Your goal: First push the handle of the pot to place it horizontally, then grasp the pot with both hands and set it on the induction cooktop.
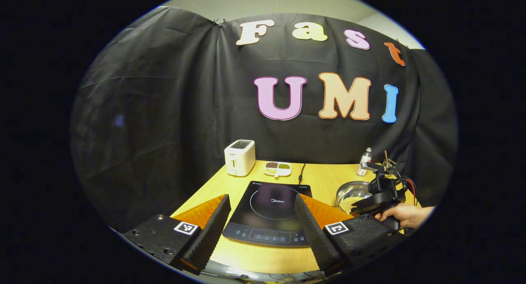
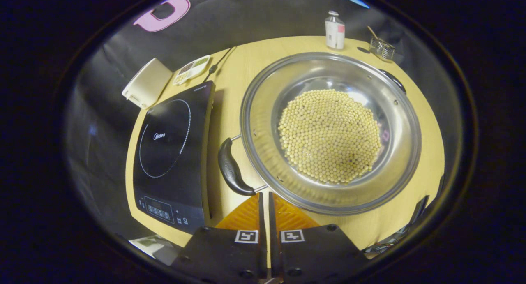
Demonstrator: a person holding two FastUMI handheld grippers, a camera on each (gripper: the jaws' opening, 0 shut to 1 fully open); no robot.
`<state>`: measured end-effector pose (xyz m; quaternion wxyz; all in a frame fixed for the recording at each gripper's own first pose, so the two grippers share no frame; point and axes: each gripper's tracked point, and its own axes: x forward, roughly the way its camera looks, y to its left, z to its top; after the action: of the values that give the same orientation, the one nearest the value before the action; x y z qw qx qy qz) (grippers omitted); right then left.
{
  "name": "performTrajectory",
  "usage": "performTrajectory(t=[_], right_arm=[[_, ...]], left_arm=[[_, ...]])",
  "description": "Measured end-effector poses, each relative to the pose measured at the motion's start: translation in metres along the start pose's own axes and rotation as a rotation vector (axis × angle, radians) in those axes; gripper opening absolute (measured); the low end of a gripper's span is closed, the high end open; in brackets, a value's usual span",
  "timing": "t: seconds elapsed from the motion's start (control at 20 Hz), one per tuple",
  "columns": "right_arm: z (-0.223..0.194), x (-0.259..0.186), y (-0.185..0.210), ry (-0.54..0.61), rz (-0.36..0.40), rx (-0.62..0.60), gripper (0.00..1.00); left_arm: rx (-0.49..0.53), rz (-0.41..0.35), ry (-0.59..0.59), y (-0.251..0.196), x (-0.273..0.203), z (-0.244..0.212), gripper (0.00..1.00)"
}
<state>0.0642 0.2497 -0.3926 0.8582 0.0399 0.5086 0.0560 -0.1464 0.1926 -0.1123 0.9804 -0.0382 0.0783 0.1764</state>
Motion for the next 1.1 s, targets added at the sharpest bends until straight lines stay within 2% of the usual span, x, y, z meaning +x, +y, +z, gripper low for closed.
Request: performTrajectory(t=[0.25, 0.3, 0.45, 0.55, 0.6, 0.75, 0.8, 0.85, 0.9, 1.05, 1.1], right_arm=[[0.008, 0.009, 0.010, 0.008, -0.012, 0.007, 0.05], [0.011, 0.011, 0.012, 0.007, -0.013, 0.013, 0.00], [0.019, 0.015, 0.020, 0.006, -0.011, 0.023, 0.00], [0.023, 0.018, 0.024, 0.008, -0.018, 0.019, 0.04], [0.026, 0.020, 0.026, 0.006, -0.020, 0.020, 0.00], [0.035, 0.024, 0.032, 0.006, -0.020, 0.048, 0.04], [0.036, 0.026, 0.035, 0.007, -0.016, 0.061, 0.00], [0.039, 0.027, 0.037, 0.009, -0.014, 0.070, 0.03], [0.041, 0.029, 0.039, 0.011, -0.015, 0.076, 0.00], [0.047, 0.034, 0.044, 0.008, -0.016, 0.068, 0.00], [0.049, 0.035, 0.045, 0.009, -0.017, 0.065, 0.00]], left_arm=[[-0.005, 0.017, 0.002, 0.008, -0.002, -0.001, 0.94], [-0.007, 0.020, 0.002, 0.009, -0.003, -0.002, 0.96], [-0.002, 0.032, 0.011, 0.013, -0.007, -0.005, 0.94], [0.000, 0.032, 0.013, 0.014, -0.006, -0.003, 0.94], [0.000, 0.031, 0.010, 0.015, -0.007, -0.002, 0.94], [0.006, 0.036, 0.005, 0.017, -0.008, -0.001, 0.96], [0.007, 0.036, 0.005, 0.016, -0.008, -0.001, 0.96], [0.008, 0.035, 0.005, 0.016, -0.007, -0.001, 0.96], [0.008, 0.034, 0.006, 0.016, -0.008, -0.001, 0.96], [0.003, 0.028, 0.013, 0.014, -0.009, -0.002, 0.96], [-0.001, 0.026, 0.014, 0.013, -0.009, -0.003, 0.94]])
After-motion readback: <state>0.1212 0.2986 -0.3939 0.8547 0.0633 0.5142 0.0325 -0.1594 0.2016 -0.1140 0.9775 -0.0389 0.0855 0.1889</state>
